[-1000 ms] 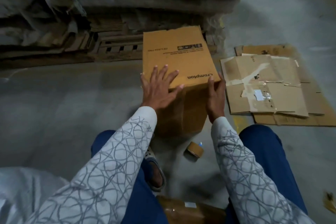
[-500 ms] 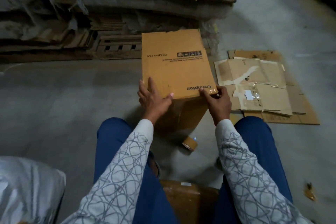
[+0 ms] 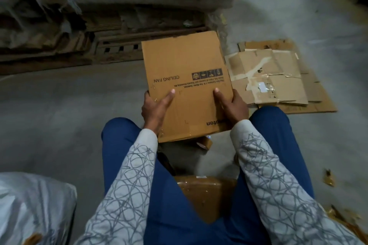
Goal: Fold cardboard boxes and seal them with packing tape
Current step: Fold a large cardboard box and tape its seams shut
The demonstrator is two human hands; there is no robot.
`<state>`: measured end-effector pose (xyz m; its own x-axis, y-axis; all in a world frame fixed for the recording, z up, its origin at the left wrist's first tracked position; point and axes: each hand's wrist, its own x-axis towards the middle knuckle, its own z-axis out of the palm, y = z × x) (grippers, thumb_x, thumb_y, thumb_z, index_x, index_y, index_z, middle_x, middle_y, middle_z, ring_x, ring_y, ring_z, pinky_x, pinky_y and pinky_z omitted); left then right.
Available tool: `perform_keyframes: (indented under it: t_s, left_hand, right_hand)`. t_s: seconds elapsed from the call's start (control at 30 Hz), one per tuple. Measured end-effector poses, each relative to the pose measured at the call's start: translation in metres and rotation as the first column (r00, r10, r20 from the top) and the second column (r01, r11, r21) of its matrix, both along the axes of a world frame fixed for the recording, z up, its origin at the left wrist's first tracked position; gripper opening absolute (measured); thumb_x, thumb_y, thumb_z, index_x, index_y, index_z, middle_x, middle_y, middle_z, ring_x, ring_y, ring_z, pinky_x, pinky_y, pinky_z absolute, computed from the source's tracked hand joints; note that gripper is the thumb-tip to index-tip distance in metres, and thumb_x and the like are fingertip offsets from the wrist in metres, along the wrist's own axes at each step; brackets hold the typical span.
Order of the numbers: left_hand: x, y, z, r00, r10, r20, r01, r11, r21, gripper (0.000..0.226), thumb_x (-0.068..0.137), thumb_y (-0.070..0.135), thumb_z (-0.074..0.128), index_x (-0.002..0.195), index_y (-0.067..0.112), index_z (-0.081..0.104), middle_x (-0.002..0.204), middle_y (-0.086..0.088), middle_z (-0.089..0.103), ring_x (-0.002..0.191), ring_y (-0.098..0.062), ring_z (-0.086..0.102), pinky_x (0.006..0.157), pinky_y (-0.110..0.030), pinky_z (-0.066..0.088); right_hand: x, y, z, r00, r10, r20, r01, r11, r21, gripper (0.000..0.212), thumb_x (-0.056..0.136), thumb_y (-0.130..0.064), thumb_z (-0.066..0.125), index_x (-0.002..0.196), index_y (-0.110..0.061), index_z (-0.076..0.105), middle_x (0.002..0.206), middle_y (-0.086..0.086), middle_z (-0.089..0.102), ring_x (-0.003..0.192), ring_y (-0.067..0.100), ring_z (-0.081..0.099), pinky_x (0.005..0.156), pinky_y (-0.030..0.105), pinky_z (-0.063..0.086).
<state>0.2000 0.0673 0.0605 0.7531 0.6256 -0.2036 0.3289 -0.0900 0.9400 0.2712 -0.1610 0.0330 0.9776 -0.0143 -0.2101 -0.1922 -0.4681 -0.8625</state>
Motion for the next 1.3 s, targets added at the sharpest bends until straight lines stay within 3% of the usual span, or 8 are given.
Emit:
perform_keyframes:
  t_s: [0.27,0.43,0.57,0.7,0.83,1.0,1.13,1.3]
  left_hand:
    - [-0.043,0.059,0.024,0.985,0.147,0.089,-0.160,0.974,0.161,0.069,0.075,0.068,0.072,0.135,0.038,0.052,0.123,0.014,0.067,0.110,-0.015,0.064,0.098,-0.046,0.054]
    - [-0.072,0.080,0.010,0.965,0.164,0.205,-0.195,0.970,0.142,0.069,0.078,0.026,0.073,0.138,0.029,0.038,0.123,0.006,0.063,0.102,-0.008,0.063,0.078,-0.026,0.050]
    - [-0.081,0.096,-0.049,0.985,0.124,-0.124,-0.111,0.988,0.107,0.088,0.080,0.005,0.070,0.149,0.037,0.024,0.135,0.004,0.054,0.116,-0.022,0.057,0.090,-0.040,0.050]
    - [-0.092,0.087,-0.111,0.903,0.077,-0.422,-0.249,0.895,-0.369,0.093,0.069,-0.001,0.061,0.152,0.025,0.029,0.137,-0.003,0.051,0.125,-0.030,0.048,0.090,-0.046,0.047]
    - [-0.092,0.083,-0.139,0.866,0.006,-0.500,-0.241,0.881,-0.408,0.084,0.077,-0.005,0.056,0.151,0.028,0.033,0.130,-0.004,0.054,0.114,-0.026,0.047,0.098,-0.049,0.045]
    - [-0.078,0.089,-0.145,0.906,0.145,-0.399,-0.265,0.927,-0.266,0.074,0.075,-0.009,0.048,0.146,0.015,0.045,0.110,-0.007,0.066,0.085,-0.017,0.060,0.061,-0.027,0.050]
    - [-0.078,0.083,-0.148,0.911,0.106,-0.399,-0.159,0.982,-0.103,0.084,0.081,0.017,0.063,0.156,0.032,0.026,0.138,0.001,0.053,0.114,-0.021,0.054,0.096,-0.038,0.046]
    - [-0.090,0.076,-0.161,0.854,0.019,-0.520,-0.043,0.998,-0.035,0.096,0.086,0.025,0.065,0.159,0.043,0.004,0.150,-0.005,0.044,0.133,-0.033,0.047,0.111,-0.048,0.040]
  right_hand:
    - [-0.007,0.077,0.001,0.990,0.099,0.102,-0.109,0.989,0.099,0.057,0.087,-0.078,0.050,0.121,-0.033,0.060,0.116,-0.006,0.069,0.104,0.021,0.064,0.090,0.036,0.048]
    - [-0.010,0.124,-0.024,0.981,0.097,0.168,-0.130,0.971,0.199,0.051,0.092,-0.072,0.048,0.122,-0.032,0.058,0.114,-0.008,0.069,0.102,0.017,0.065,0.091,0.040,0.053]
    - [-0.002,0.146,-0.063,0.963,-0.044,-0.267,0.143,0.921,0.363,0.086,0.079,-0.094,0.028,0.129,-0.032,0.060,0.121,-0.004,0.064,0.117,0.026,0.059,0.106,0.048,0.044]
    - [-0.015,0.136,-0.110,0.797,0.080,-0.598,0.266,0.843,0.467,0.079,0.092,-0.083,0.025,0.137,-0.025,0.055,0.127,-0.004,0.061,0.113,0.024,0.058,0.099,0.046,0.044]
    - [-0.039,0.122,-0.137,0.743,0.062,-0.667,0.270,0.884,0.383,0.061,0.098,-0.069,0.034,0.146,-0.033,0.044,0.140,-0.002,0.050,0.119,0.033,0.055,0.094,0.053,0.050]
    - [-0.027,0.132,-0.145,0.880,0.046,-0.473,0.060,0.977,0.206,0.064,0.095,-0.063,0.051,0.143,-0.020,0.047,0.143,0.007,0.051,0.126,0.034,0.052,0.105,0.054,0.045]
    - [-0.026,0.144,-0.134,0.968,0.139,-0.211,-0.180,0.965,-0.193,0.069,0.089,-0.039,0.072,0.146,-0.014,0.042,0.146,0.011,0.047,0.134,0.034,0.043,0.108,0.048,0.040]
    - [-0.028,0.134,-0.136,0.928,0.251,-0.273,-0.312,0.927,-0.207,0.072,0.085,-0.027,0.075,0.149,-0.025,0.043,0.141,0.006,0.057,0.131,0.034,0.048,0.108,0.045,0.044]
